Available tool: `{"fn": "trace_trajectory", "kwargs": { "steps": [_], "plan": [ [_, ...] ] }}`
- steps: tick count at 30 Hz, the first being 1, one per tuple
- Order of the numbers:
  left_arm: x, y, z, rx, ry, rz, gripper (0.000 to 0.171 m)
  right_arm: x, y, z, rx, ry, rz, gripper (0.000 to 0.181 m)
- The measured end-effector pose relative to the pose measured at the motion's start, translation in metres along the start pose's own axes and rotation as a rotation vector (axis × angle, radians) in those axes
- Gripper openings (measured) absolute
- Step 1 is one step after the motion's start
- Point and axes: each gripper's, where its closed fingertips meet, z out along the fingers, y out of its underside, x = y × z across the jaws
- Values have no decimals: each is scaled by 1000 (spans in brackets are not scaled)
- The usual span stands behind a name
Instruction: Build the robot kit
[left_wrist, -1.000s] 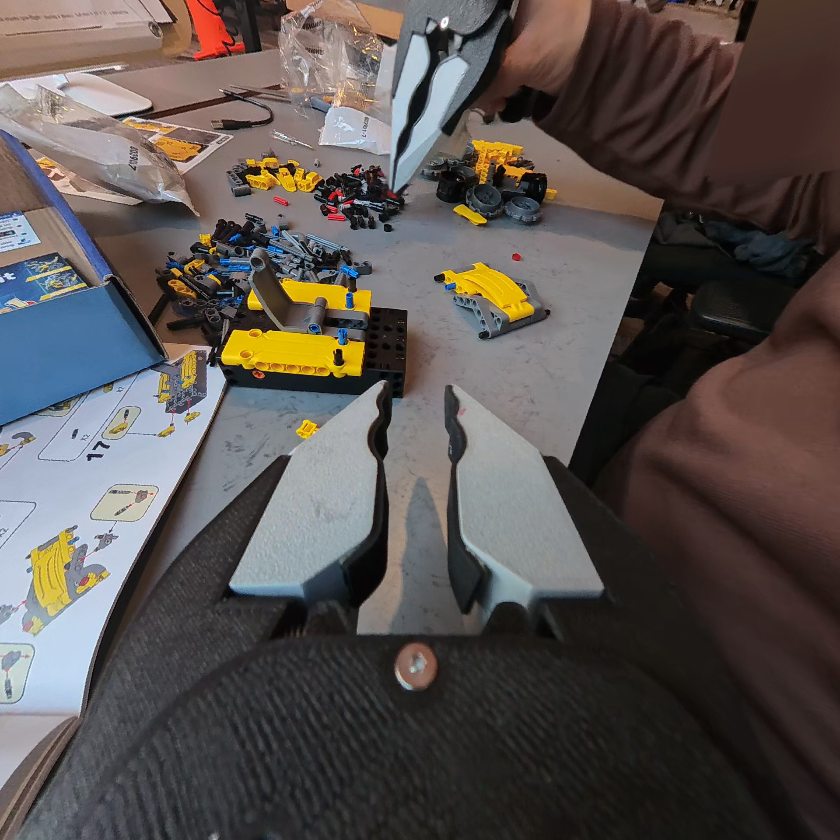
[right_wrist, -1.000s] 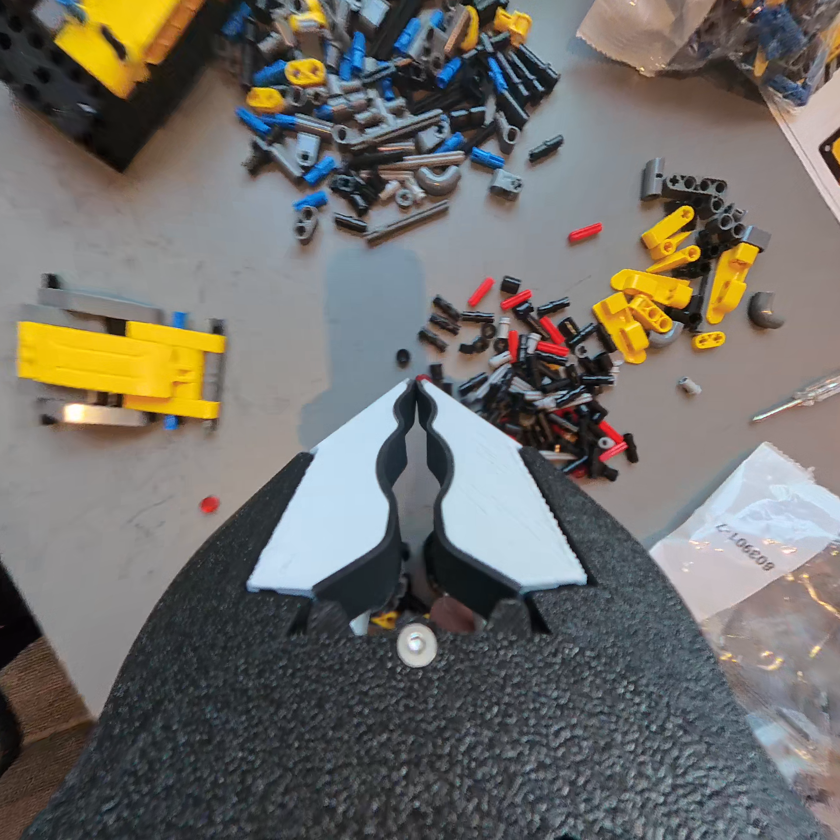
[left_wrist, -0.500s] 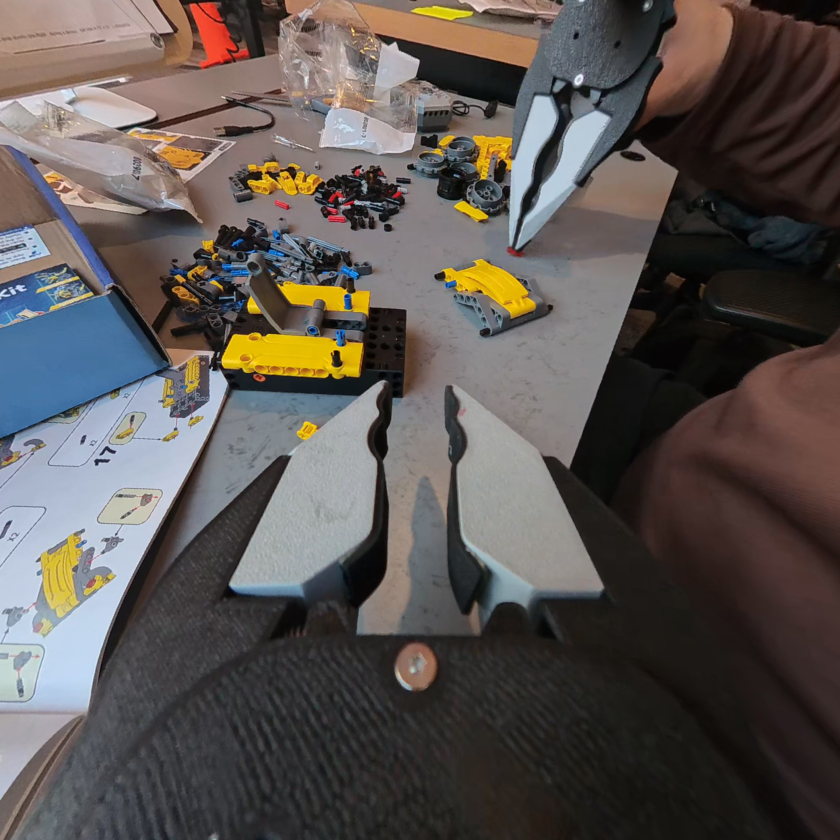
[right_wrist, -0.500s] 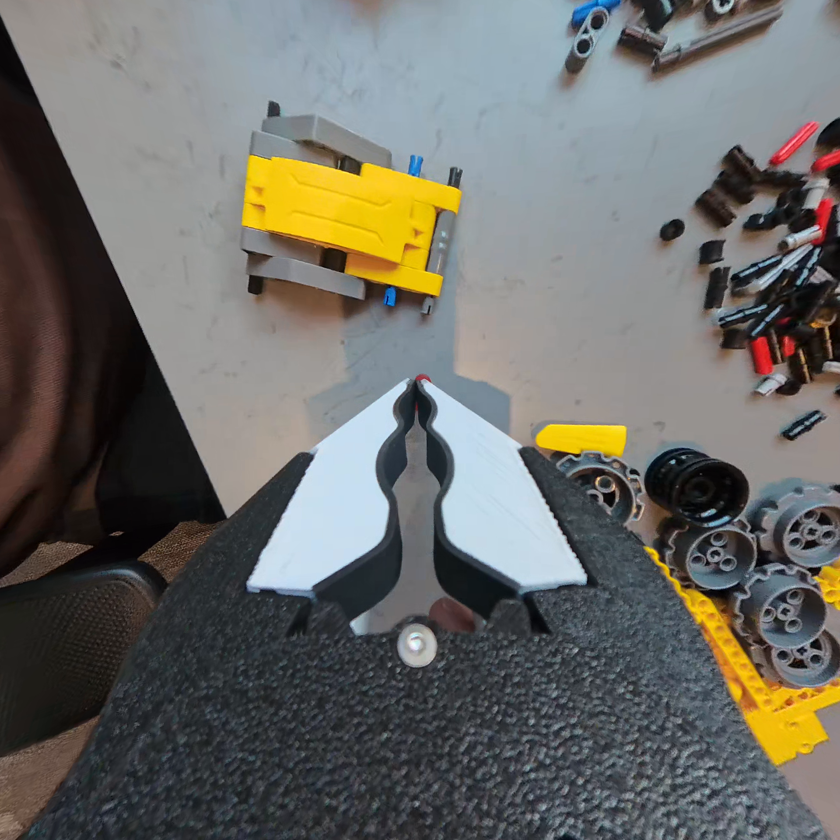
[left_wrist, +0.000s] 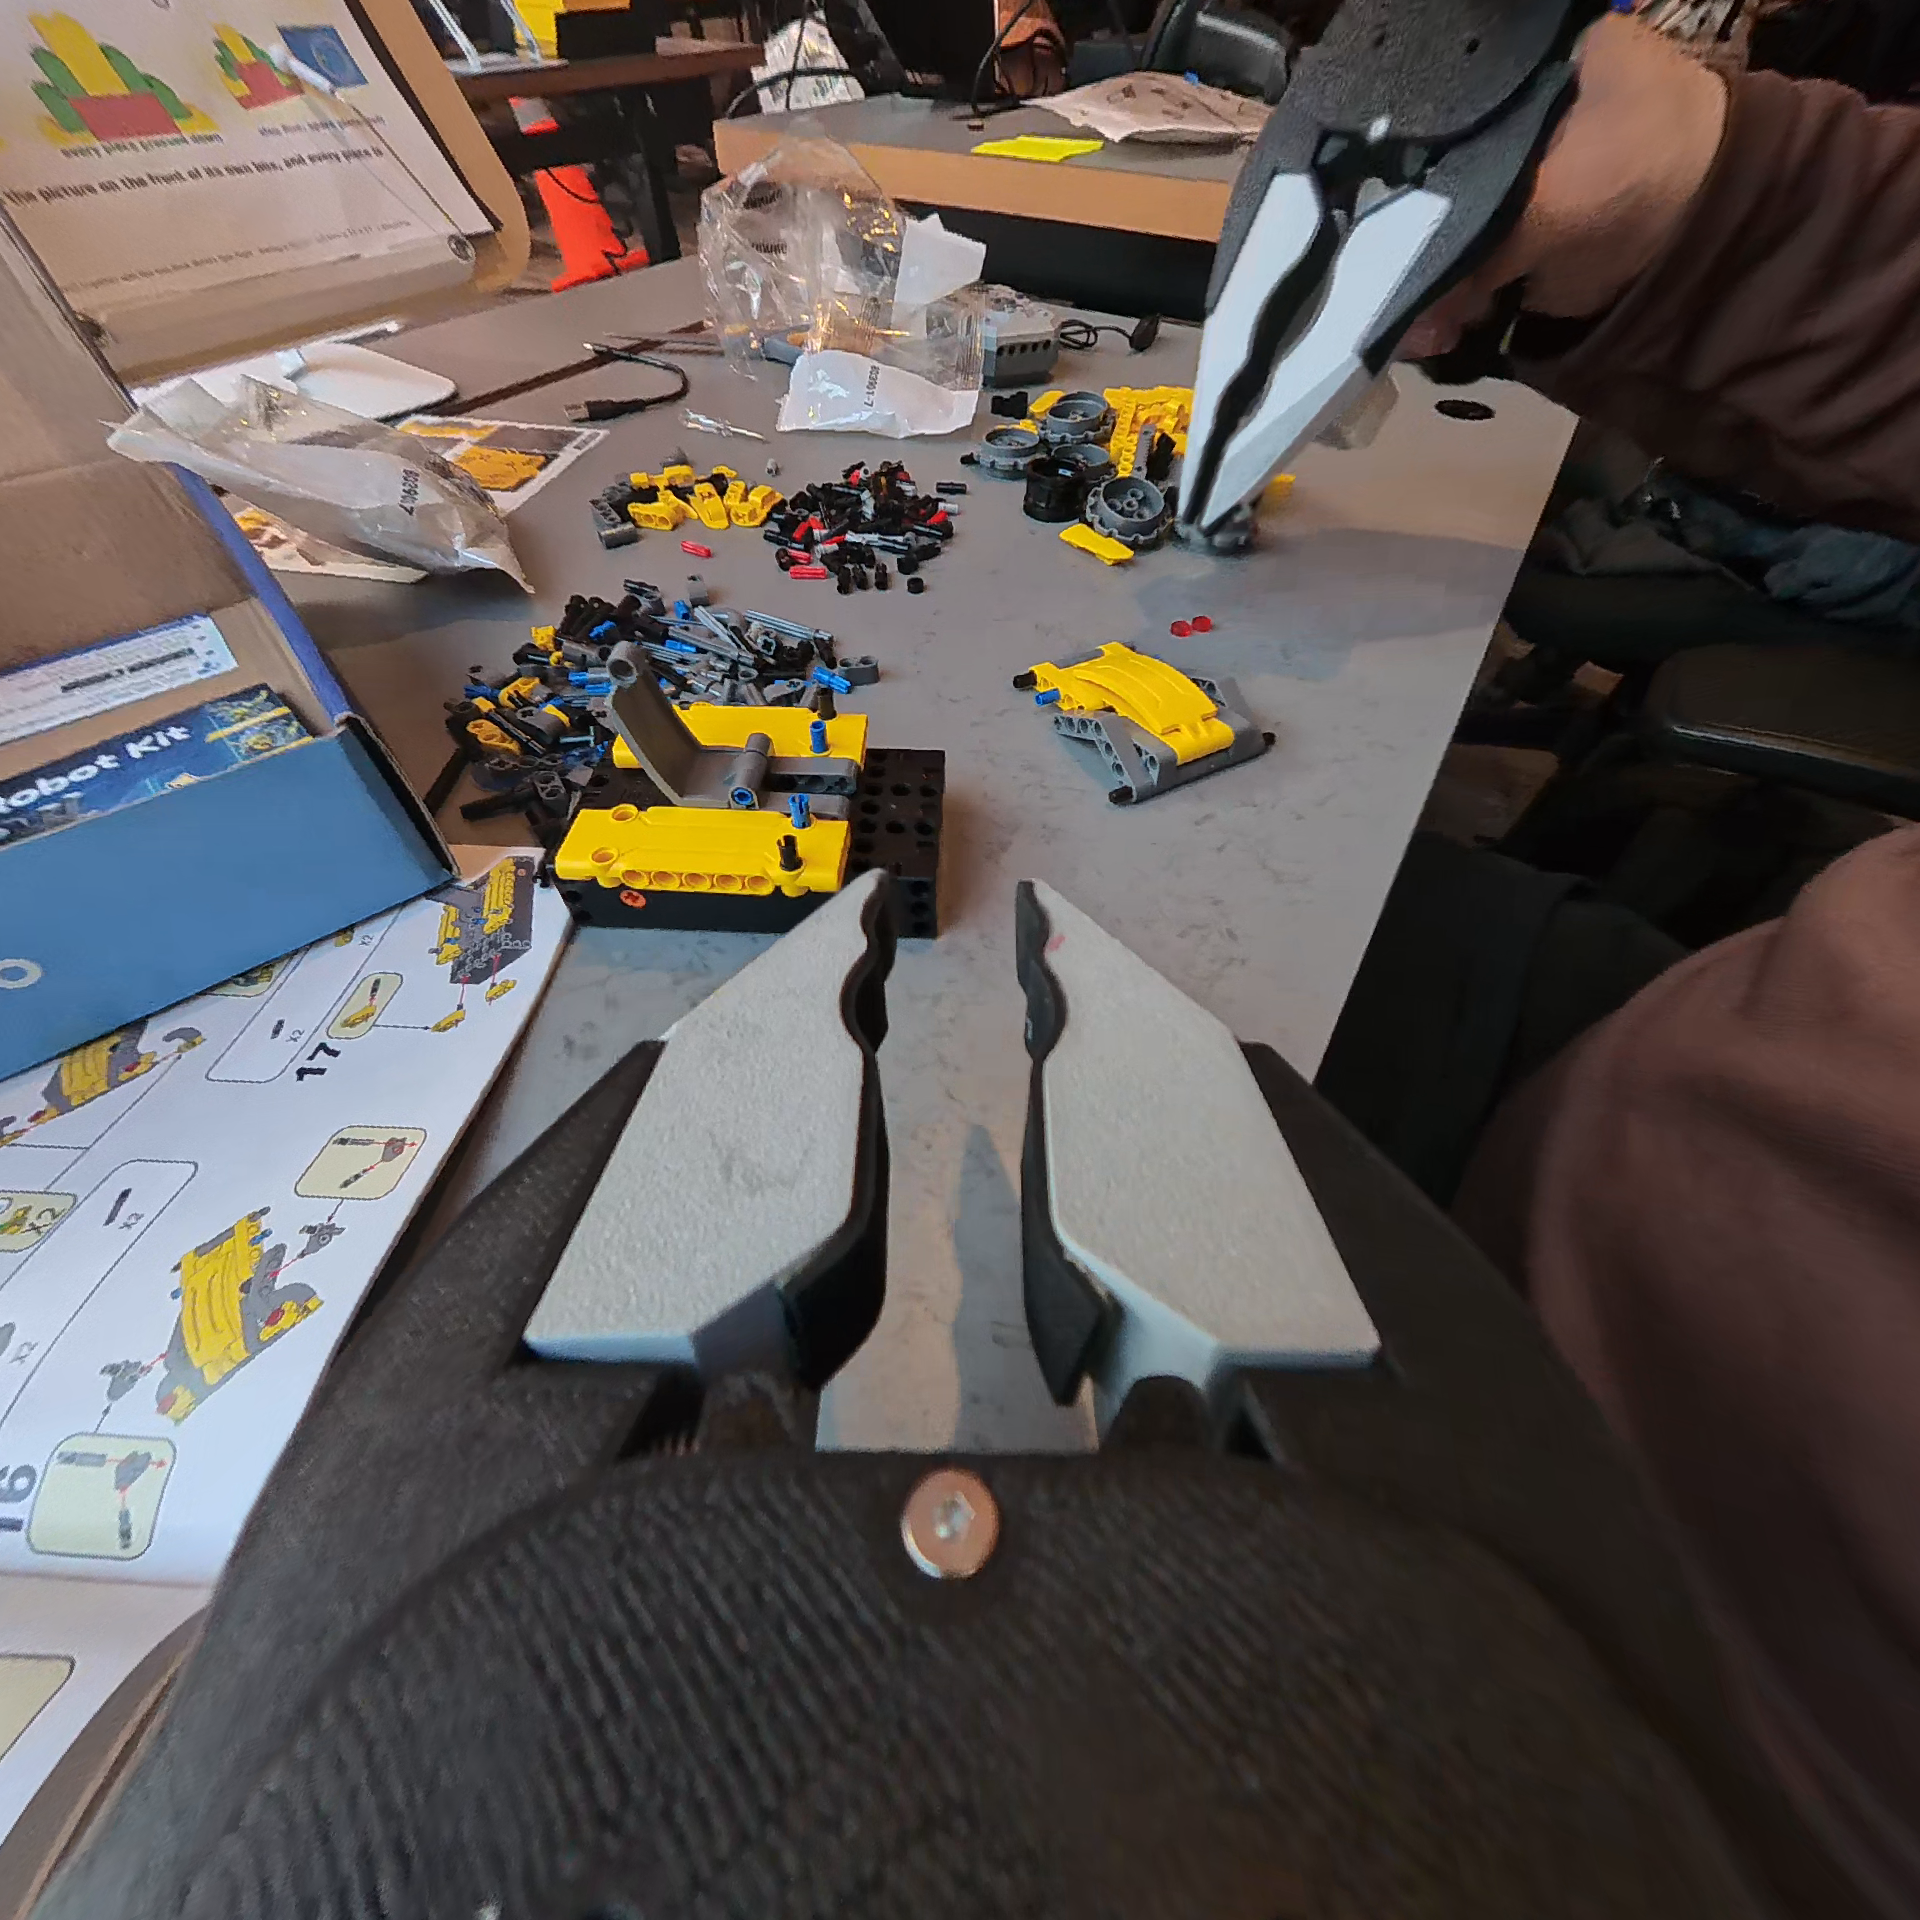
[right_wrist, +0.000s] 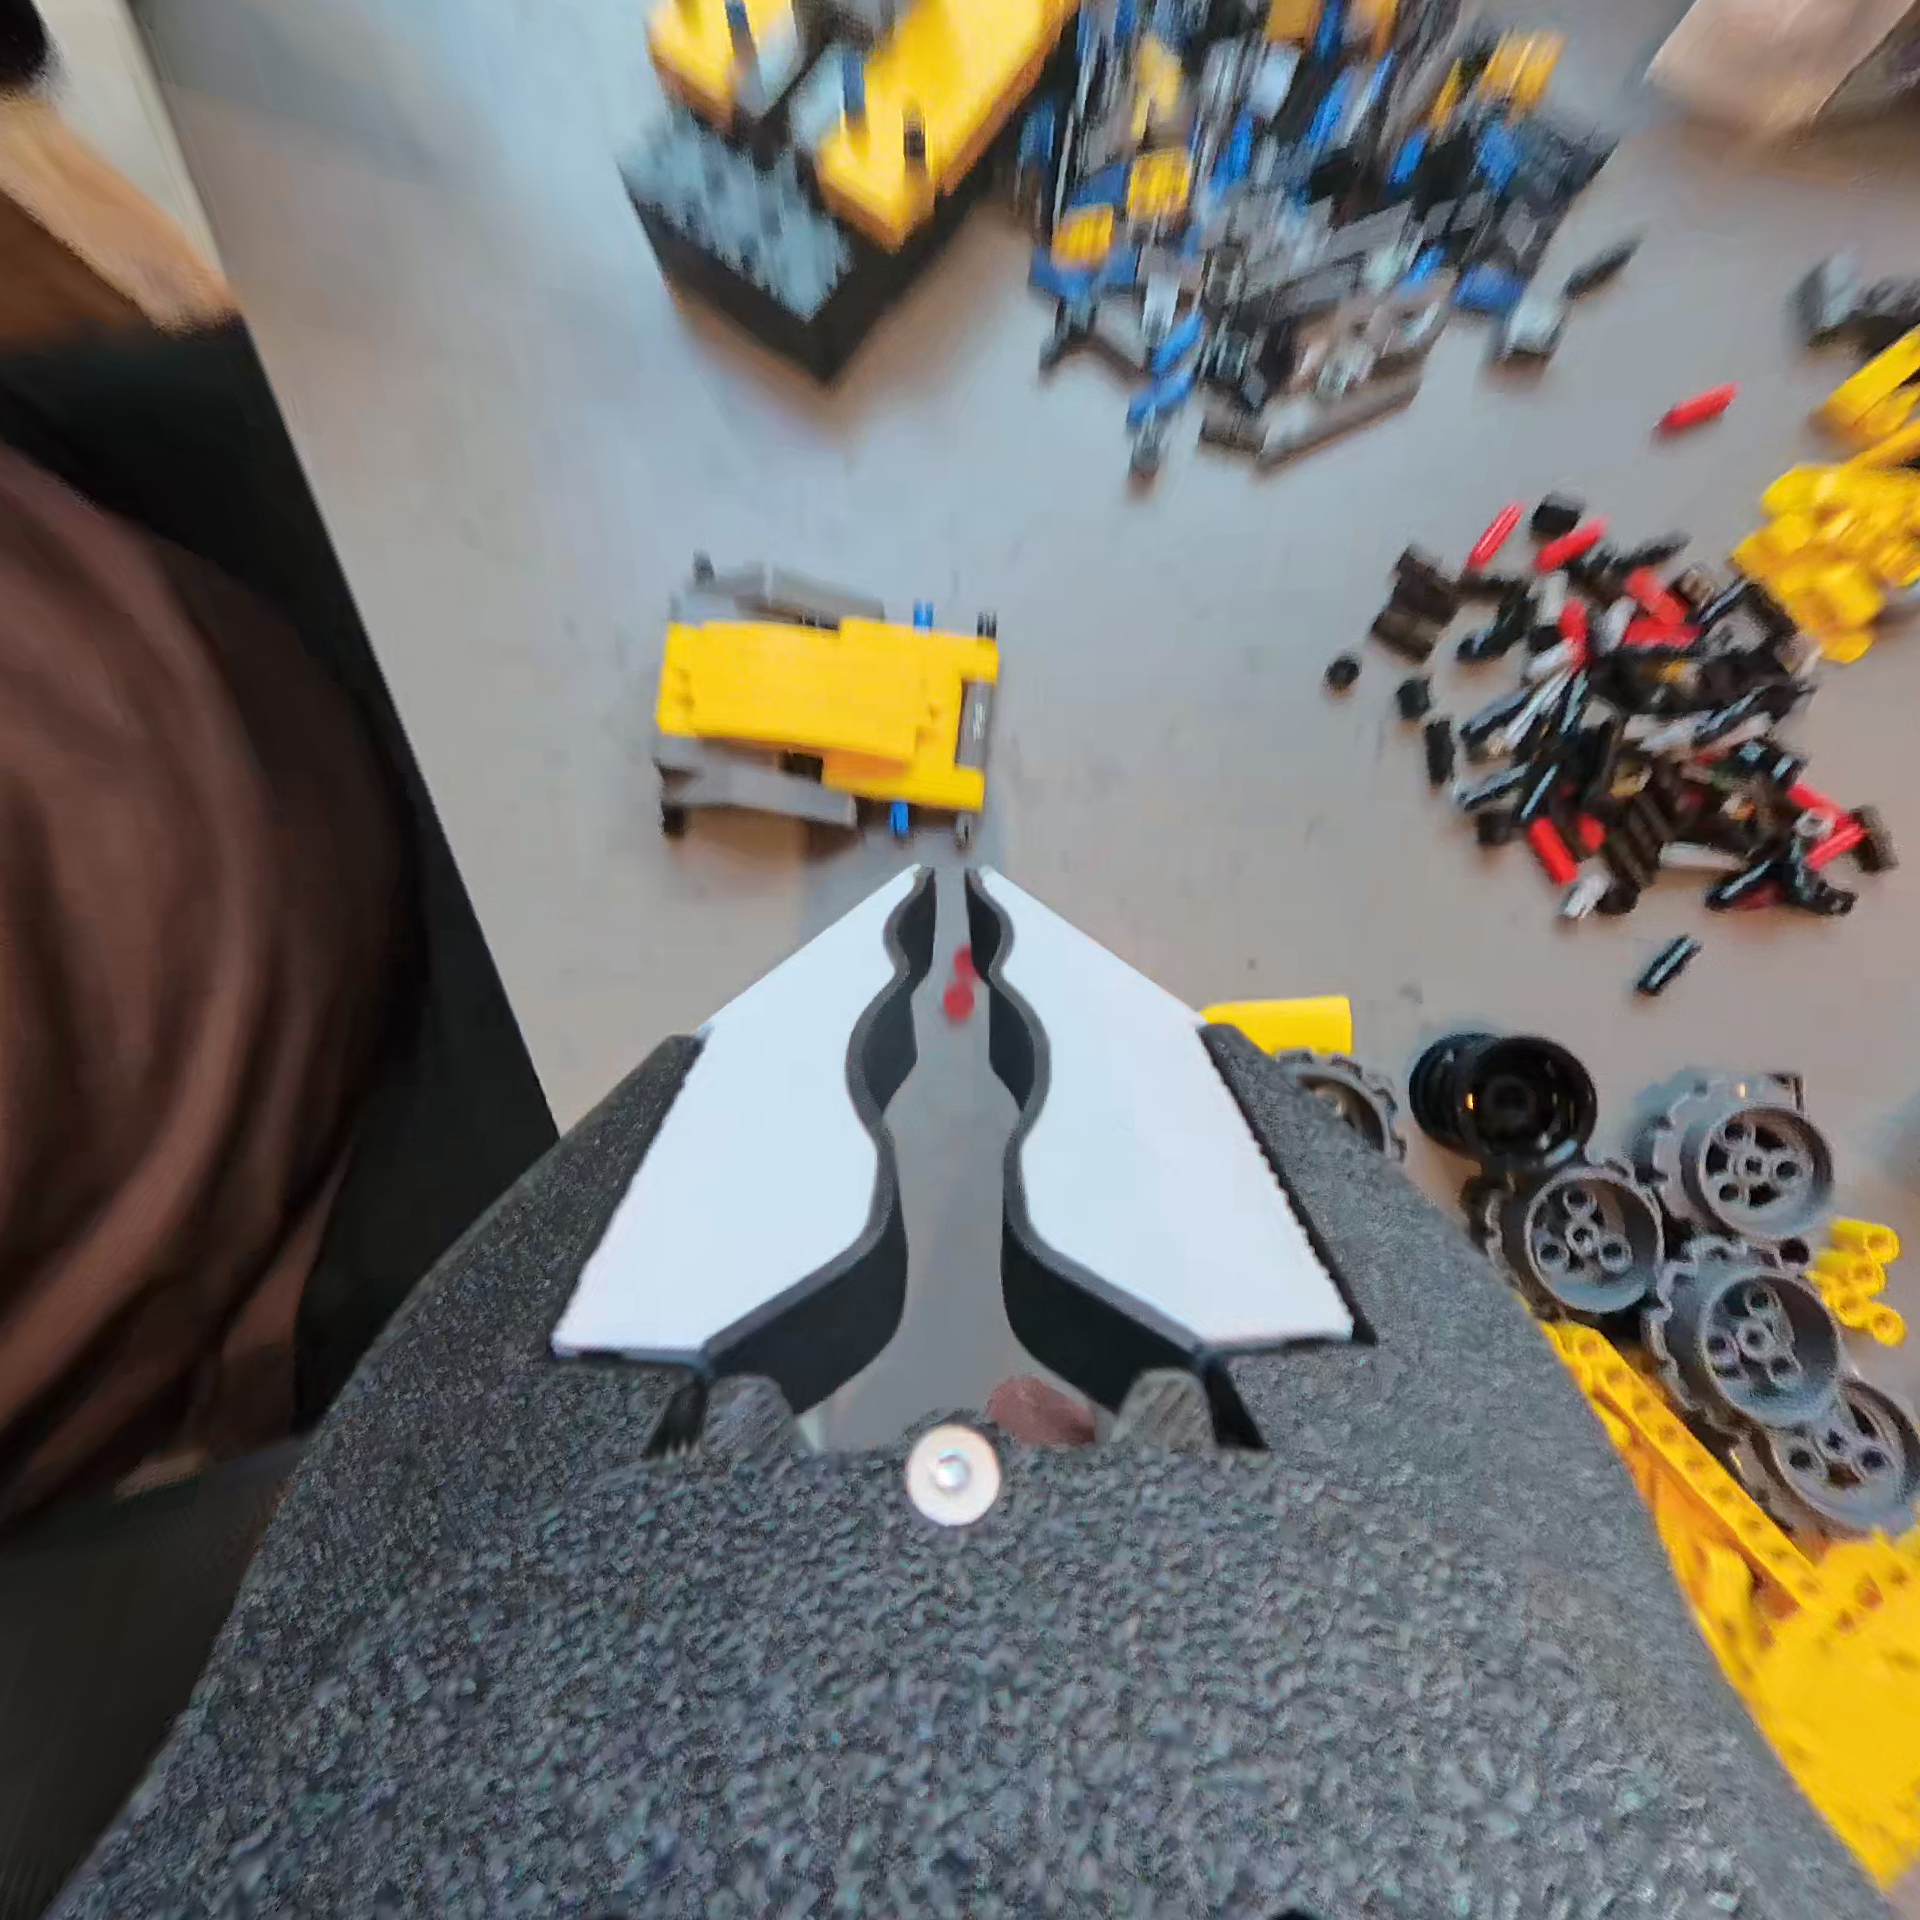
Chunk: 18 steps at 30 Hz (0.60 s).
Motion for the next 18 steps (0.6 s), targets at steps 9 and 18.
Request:
{"fn": "trace_trajectory", "kwargs": {
  "steps": [9, 18],
  "plan": [
    [4, -10, -11, 91, -134, 150, 11, 23, -67, -19, 503, 261, 99, 49],
    [5, -21, -24, 198, -113, 111, 14, 31, -82, 0, 495, 328, 155, 57]
  ]
}}
